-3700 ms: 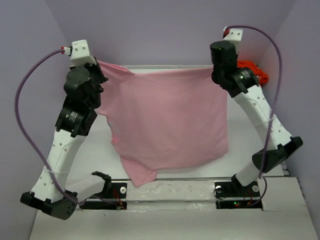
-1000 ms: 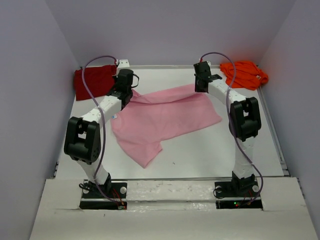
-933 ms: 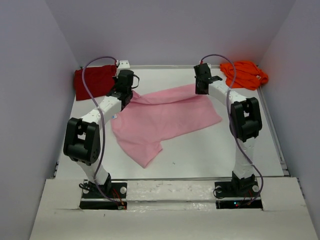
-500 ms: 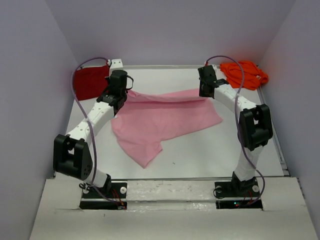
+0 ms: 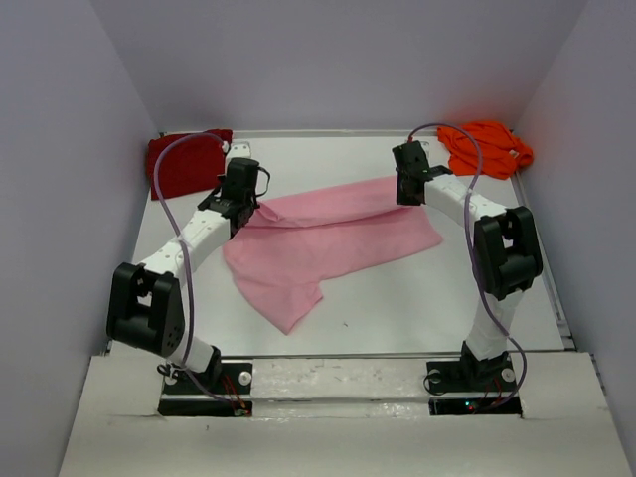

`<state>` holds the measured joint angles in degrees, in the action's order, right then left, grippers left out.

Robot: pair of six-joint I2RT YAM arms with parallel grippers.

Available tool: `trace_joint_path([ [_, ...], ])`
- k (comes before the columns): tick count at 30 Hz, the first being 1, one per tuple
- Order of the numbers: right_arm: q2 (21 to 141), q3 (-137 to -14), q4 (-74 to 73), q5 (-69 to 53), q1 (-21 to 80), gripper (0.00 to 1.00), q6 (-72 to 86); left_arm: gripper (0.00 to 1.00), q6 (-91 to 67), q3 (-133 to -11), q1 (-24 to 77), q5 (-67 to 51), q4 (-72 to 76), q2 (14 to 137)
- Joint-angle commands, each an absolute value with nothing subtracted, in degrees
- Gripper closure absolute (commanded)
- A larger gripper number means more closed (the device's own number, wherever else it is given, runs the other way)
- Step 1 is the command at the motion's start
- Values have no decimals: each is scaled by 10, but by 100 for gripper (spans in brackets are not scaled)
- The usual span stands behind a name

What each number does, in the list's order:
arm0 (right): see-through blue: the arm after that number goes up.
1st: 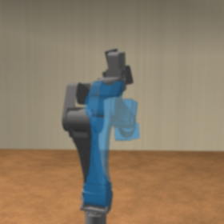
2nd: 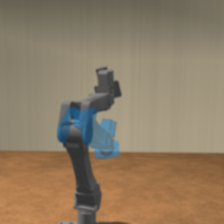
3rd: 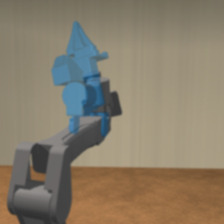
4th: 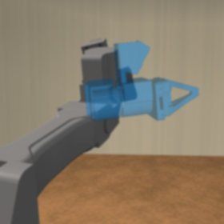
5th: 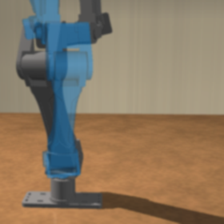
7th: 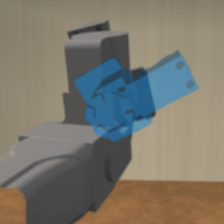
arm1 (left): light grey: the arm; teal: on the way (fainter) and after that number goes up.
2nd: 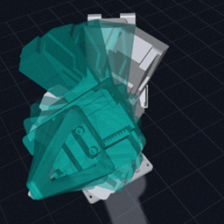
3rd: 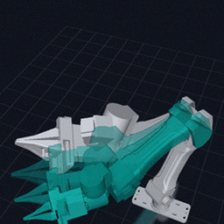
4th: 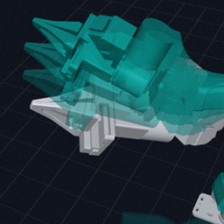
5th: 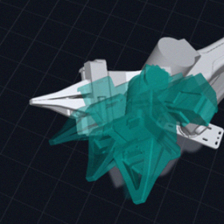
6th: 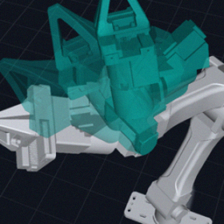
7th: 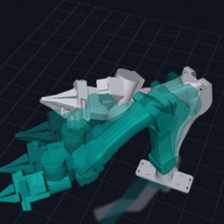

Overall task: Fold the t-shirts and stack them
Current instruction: Fold the tshirt

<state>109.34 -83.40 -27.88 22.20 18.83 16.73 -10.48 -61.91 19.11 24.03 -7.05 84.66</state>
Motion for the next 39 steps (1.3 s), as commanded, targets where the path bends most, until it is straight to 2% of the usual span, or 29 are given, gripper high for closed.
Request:
trace_joint_path([
  [1, 1085, -833, -265, 222, 192, 100, 171, 100, -123, -634, 194, 222, -95, 875],
  [5, 1094, -866, -265, 228, 192, 100, 165, 100, -110, -665, 194, 234, -98, 878],
  [7, 1108, -895, -265, 221, 192, 100, 152, 100, -92, -725, 192, 248, -117, 886],
  [12, 1187, -1083, -307, 227, 192, 100, 136, 100, -73, -900, 184, 278, -165, 954],
  [15, 1261, -1212, -349, 224, 192, 100, 127, 100, -68, -952, 177, 279, -160, 990],
  [18, 1335, -1331, -373, 228, 192, 100, 119, 100, -58, -969, 165, 283, -130, 1020],
  [22, 1382, -1403, -381, 240, 192, 100, 106, 100, -62, -976, 142, 281, -101, 1048],
  [28, 1381, -1416, -324, 278, 192, 100, 75, 100, -54, -992, 127, 305, -76, 1063],
  [32, 1368, -1377, -256, 280, 192, 100, 51, 100, -59, -979, 119, 310, -57, 1053],
  [36, 1401, -1396, -262, 263, 186, 100, 55, 100, -57, -964, 113, 308, -61, 1062],
  [39, 1393, -1359, -275, 258, 186, 100, 74, 100, -66, -941, 110, 290, -71, 1058],
])
